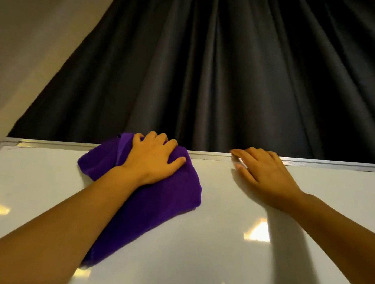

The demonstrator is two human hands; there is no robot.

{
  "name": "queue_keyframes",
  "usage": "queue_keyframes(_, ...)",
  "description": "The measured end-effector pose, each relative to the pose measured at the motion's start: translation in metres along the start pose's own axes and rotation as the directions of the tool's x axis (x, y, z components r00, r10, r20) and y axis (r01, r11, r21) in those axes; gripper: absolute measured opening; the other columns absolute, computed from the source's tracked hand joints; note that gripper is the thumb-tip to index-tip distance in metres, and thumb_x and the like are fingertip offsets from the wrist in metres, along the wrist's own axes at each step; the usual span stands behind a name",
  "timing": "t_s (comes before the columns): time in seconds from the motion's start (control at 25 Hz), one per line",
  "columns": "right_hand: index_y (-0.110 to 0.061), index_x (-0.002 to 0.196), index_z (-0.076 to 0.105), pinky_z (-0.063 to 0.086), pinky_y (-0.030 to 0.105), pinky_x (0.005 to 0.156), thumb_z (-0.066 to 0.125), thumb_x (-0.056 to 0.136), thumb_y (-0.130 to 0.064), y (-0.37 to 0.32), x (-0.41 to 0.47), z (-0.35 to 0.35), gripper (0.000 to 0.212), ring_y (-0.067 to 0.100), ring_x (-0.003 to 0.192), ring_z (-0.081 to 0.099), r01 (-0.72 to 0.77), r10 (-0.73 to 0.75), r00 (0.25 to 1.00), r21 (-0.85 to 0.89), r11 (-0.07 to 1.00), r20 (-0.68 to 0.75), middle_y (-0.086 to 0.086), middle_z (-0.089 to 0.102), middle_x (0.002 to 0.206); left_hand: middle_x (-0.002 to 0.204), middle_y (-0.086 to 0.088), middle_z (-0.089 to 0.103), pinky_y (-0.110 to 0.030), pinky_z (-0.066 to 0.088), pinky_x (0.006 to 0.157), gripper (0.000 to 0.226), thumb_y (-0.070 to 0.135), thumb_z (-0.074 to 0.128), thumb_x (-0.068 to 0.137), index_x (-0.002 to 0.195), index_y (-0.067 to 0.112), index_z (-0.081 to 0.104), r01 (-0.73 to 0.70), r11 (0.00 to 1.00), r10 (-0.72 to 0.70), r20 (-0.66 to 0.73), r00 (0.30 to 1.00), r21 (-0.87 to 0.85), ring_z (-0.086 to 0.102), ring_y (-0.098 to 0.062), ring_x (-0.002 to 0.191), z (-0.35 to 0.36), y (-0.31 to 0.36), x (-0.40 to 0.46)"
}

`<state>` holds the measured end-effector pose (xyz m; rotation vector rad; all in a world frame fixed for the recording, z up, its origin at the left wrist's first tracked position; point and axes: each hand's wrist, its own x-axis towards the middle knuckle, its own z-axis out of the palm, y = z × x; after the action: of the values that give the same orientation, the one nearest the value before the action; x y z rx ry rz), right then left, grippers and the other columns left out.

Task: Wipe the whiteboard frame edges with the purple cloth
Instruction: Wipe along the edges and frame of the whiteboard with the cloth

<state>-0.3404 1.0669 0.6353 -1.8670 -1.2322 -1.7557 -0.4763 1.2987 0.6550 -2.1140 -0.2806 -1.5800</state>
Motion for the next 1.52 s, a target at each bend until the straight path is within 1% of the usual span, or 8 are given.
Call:
queue_keyframes(0.24, -0.025, 0.136, 0.035, 0.025, 0.037, 0.106, 0.020, 0.085, -0.052, 0.047, -0.021, -0.009, 0.060, 0.019, 0.116, 0.044, -0.033, 0.035, 0.999, -0.050, 0.998, 0.034, 0.000, 0.051, 0.128, 0.119, -0.006, 0.053, -0.052, 0.024, 0.101, 0.057, 0.063, 0.028, 0.082, 0.115, 0.022, 0.050, 0.036, 0.999, -0.037, -0.027, 0.999, -0.015, 0.043, -0.024, 0.113, 0.006, 0.039, 0.012)
queue_keyframes(0.44, -0.020, 0.129, 0.045, 0.032, 0.034, 0.095, 0.026, 0.087, -0.044, 0.069, -0.031, -0.026, 0.051, 0.022, 0.105, 0.048, -0.022, 0.019, 0.998, -0.045, 0.999, -0.064, 0.006, 0.056, 0.117, 0.120, -0.007, 0.054, -0.053, 0.025, 0.100, 0.058, 0.063, 0.029, 0.082, 0.115, 0.020, 0.051, -0.033, 0.999, 0.031, -0.074, 0.997, -0.026, 0.043, -0.026, 0.114, -0.001, 0.097, 0.029)
queue_keyframes(0.64, -0.015, 0.120, 0.051, 0.034, 0.038, 0.087, 0.027, 0.089, -0.041, 0.149, -0.069, -0.064, 0.047, 0.025, 0.097, 0.049, -0.074, 0.068, 0.996, -0.121, 0.990, -0.050, 0.011, 0.058, 0.107, 0.125, -0.008, 0.052, -0.055, 0.025, 0.101, 0.058, 0.062, 0.031, 0.084, 0.120, 0.021, 0.048, 0.001, 1.000, 0.000, -0.018, 1.000, 0.002, 0.042, -0.028, 0.118, -0.005, 0.147, 0.044)
queue_keyframes(0.76, -0.015, 0.122, 0.050, 0.034, 0.035, 0.084, 0.034, 0.094, -0.036, 0.189, -0.076, -0.070, 0.038, 0.023, 0.096, 0.050, 0.013, -0.018, 0.999, -0.107, 0.994, -0.041, 0.008, 0.059, 0.107, 0.124, -0.008, 0.052, -0.054, 0.025, 0.101, 0.058, 0.063, 0.032, 0.084, 0.120, 0.021, 0.049, 0.016, 1.000, -0.016, -0.032, 0.999, -0.008, 0.042, -0.027, 0.117, -0.007, 0.196, 0.059)
queue_keyframes(0.92, -0.014, 0.112, 0.055, 0.036, 0.034, 0.084, 0.033, 0.092, -0.036, 0.239, -0.094, -0.080, 0.038, 0.023, 0.089, 0.054, -0.054, 0.050, 0.992, -0.036, 0.998, -0.113, 0.010, 0.063, 0.100, 0.124, -0.007, 0.052, -0.054, 0.024, 0.101, 0.059, 0.064, 0.031, 0.083, 0.120, 0.022, 0.049, -0.018, 1.000, 0.018, -0.013, 1.000, -0.020, 0.041, -0.026, 0.118, -0.004, 0.279, 0.085)
queue_keyframes(1.04, -0.018, 0.120, 0.051, 0.030, 0.029, 0.089, 0.029, 0.089, -0.040, 0.273, -0.109, -0.087, 0.044, 0.021, 0.098, 0.054, -0.028, 0.025, 0.996, -0.037, 0.999, -0.084, 0.005, 0.061, 0.110, 0.122, -0.005, 0.053, -0.053, 0.024, 0.101, 0.058, 0.064, 0.029, 0.083, 0.118, 0.023, 0.049, -0.038, 0.999, 0.037, -0.023, 0.999, -0.034, 0.042, -0.025, 0.116, -0.003, 0.323, 0.097)
queue_keyframes(1.24, -0.021, 0.115, 0.050, 0.034, 0.033, 0.089, 0.030, 0.090, -0.038, 0.268, -0.103, -0.085, 0.036, 0.018, 0.092, 0.051, 0.043, -0.044, 0.992, -0.009, 0.999, -0.120, 0.003, 0.060, 0.104, 0.115, -0.005, 0.057, -0.048, 0.033, 0.094, 0.068, 0.067, 0.017, 0.076, 0.119, 0.026, 0.050, -0.014, 0.999, 0.017, -0.060, 0.998, 0.041, 0.049, -0.024, 0.107, -0.010, 0.291, 0.089)
queue_keyframes(1.52, -0.021, 0.115, 0.048, 0.029, 0.030, 0.078, 0.028, 0.091, -0.042, 0.285, -0.103, -0.095, 0.037, 0.012, 0.083, 0.040, 0.114, -0.117, 0.989, -0.048, 0.992, -0.090, 0.000, 0.055, 0.095, 0.114, -0.010, 0.059, -0.051, 0.033, 0.095, 0.062, 0.062, 0.026, 0.082, 0.120, 0.021, 0.052, 0.044, 0.992, -0.035, -0.080, 0.996, 0.116, 0.050, -0.029, 0.106, -0.008, 0.279, 0.086)
